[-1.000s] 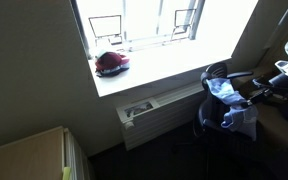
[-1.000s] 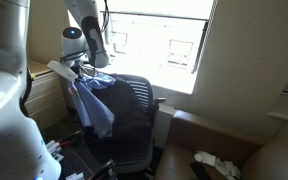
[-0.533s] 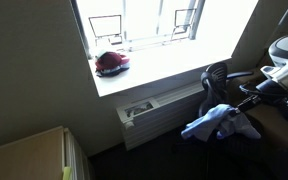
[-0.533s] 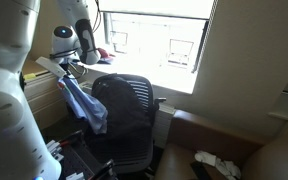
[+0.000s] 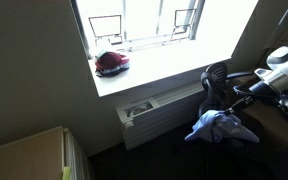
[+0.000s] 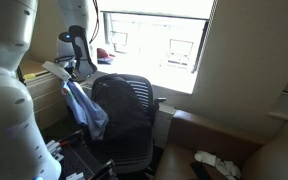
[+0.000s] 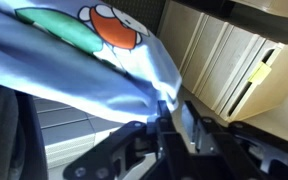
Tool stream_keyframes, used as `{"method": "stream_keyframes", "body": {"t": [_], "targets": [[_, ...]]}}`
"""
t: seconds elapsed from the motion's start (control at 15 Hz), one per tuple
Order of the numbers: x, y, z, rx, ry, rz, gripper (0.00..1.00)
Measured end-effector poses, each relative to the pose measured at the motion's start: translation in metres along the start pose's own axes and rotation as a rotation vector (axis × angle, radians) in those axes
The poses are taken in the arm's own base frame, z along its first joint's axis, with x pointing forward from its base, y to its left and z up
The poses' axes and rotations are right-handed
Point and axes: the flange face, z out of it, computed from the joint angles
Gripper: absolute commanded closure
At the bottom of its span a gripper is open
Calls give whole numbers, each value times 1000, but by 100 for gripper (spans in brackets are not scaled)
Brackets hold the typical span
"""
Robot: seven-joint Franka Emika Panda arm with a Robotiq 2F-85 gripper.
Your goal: Take the blue shirt off the couch and hang it on the chair armrest
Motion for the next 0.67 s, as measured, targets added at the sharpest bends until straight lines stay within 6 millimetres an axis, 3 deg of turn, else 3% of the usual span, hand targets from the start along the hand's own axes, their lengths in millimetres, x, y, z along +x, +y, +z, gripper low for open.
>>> {"method": "stream_keyframes", "body": {"t": [0.2, 0.27, 0.4, 0.53, 0.6, 0.67], "targets": [[0, -3, 0, 2, 0, -3, 69], [0, -3, 0, 2, 0, -3, 44], [0, -3, 1, 2, 0, -3, 37], [-4, 2, 3, -19, -4, -36, 23], [-7, 8, 5, -46, -9, -74, 39], [-9, 16, 7, -76, -11, -107, 33]]}}
